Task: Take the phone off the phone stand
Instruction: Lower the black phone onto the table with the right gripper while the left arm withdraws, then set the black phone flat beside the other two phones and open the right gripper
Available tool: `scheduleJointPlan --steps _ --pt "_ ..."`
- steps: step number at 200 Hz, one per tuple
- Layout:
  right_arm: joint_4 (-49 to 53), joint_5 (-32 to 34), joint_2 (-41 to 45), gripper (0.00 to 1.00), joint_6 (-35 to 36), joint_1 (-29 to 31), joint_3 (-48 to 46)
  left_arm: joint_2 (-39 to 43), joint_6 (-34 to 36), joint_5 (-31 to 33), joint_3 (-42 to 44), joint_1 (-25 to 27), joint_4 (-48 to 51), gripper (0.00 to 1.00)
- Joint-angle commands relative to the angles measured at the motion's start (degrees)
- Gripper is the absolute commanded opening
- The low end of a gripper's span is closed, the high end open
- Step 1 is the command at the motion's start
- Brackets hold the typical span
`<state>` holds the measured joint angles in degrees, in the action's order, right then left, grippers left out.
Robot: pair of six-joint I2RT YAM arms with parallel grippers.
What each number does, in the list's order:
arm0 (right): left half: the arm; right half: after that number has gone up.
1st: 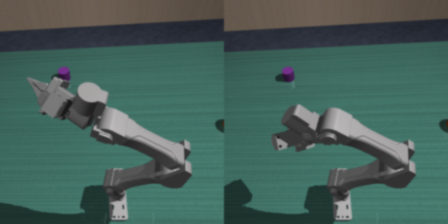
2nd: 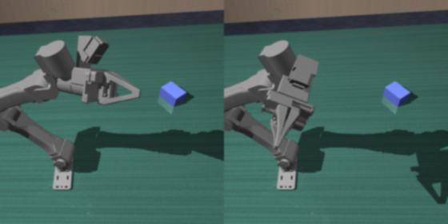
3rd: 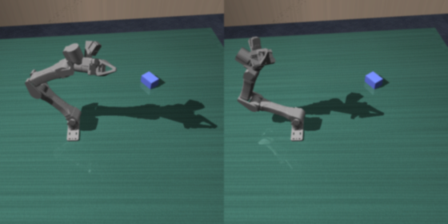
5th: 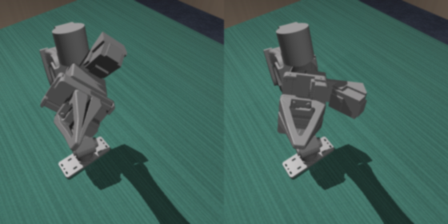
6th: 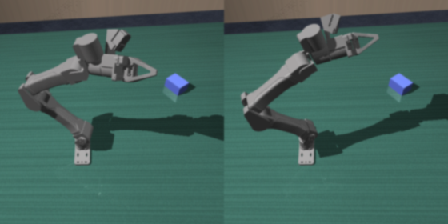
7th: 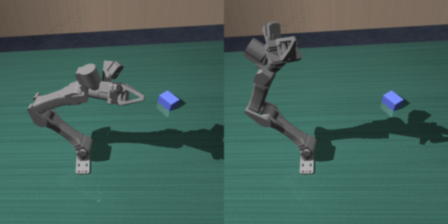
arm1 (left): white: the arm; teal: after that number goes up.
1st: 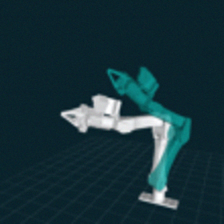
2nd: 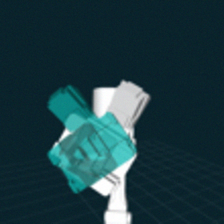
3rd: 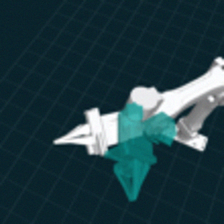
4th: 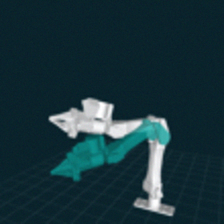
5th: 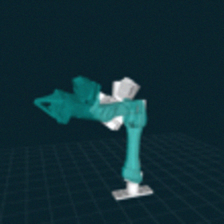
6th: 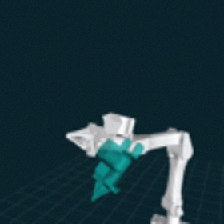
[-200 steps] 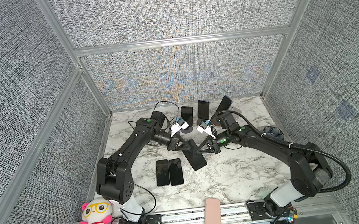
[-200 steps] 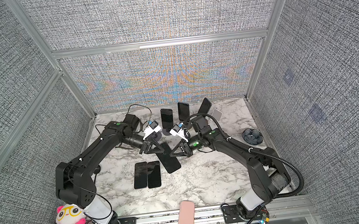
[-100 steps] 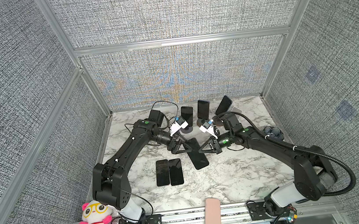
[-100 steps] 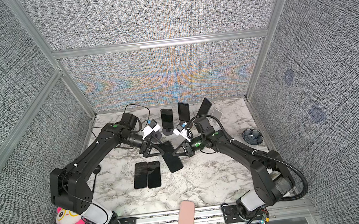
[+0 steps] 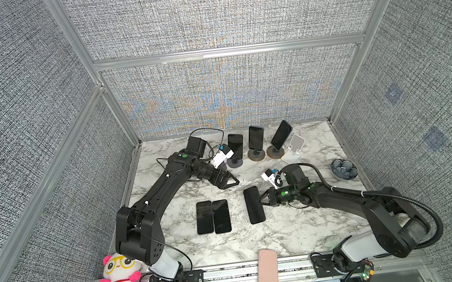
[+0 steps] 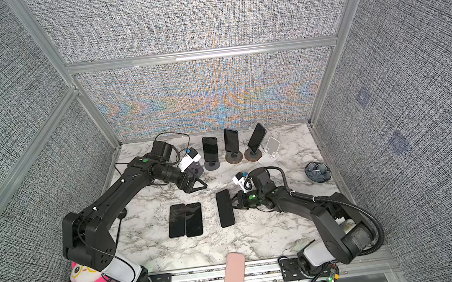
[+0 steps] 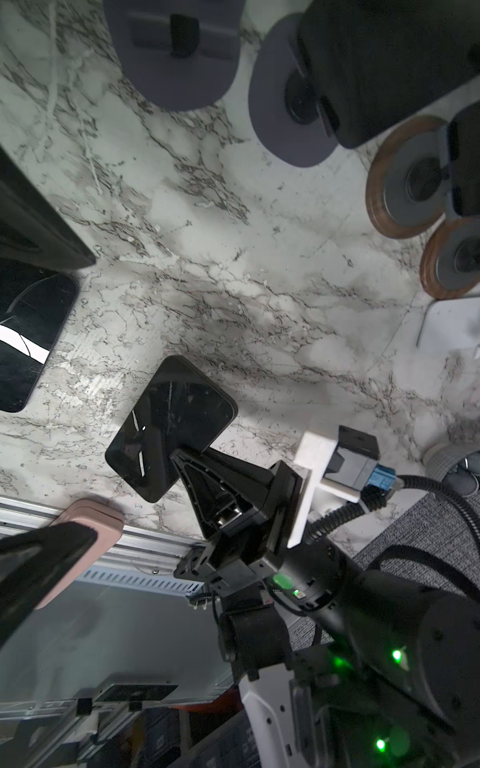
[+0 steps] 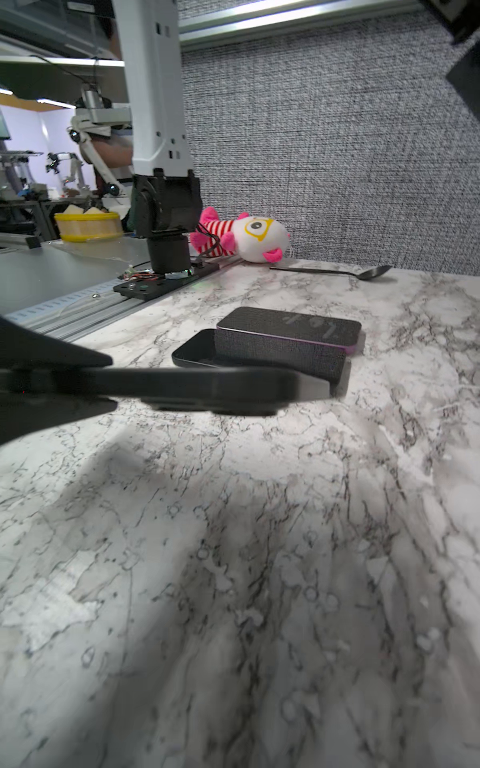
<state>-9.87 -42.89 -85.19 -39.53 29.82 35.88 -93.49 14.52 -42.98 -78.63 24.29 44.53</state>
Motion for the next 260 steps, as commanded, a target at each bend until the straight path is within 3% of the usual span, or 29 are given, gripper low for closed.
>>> scheduleJointPlan --steps 1,50,119,145,260 --pt "-10.1 2.9 -2.6 0.0 -9.6 1.9 -0.8 0.0 -3.9 2.4 -0.7 0.0 -2.3 0.96" --pt "-17.4 3.7 -10.6 0.0 -14.6 5.7 1.3 -1.9 -8.8 9.6 -3.1 0.0 -0.8 0.94" --pt "-18.7 4.2 -17.2 0.0 -15.0 7.5 3.9 -2.4 -10.0 10.0 -3.4 0.0 -1.2 0.93" --pt "-21.5 4.2 -19.3 0.0 -18.4 8.2 3.9 -2.3 -10.0 10.0 -3.4 0.0 -1.1 0.93" --pt "-17.9 6.0 -19.9 0.01 -15.9 9.2 4.4 -2.2 -9.7 10.0 -3.9 0.0 -0.4 0.93"
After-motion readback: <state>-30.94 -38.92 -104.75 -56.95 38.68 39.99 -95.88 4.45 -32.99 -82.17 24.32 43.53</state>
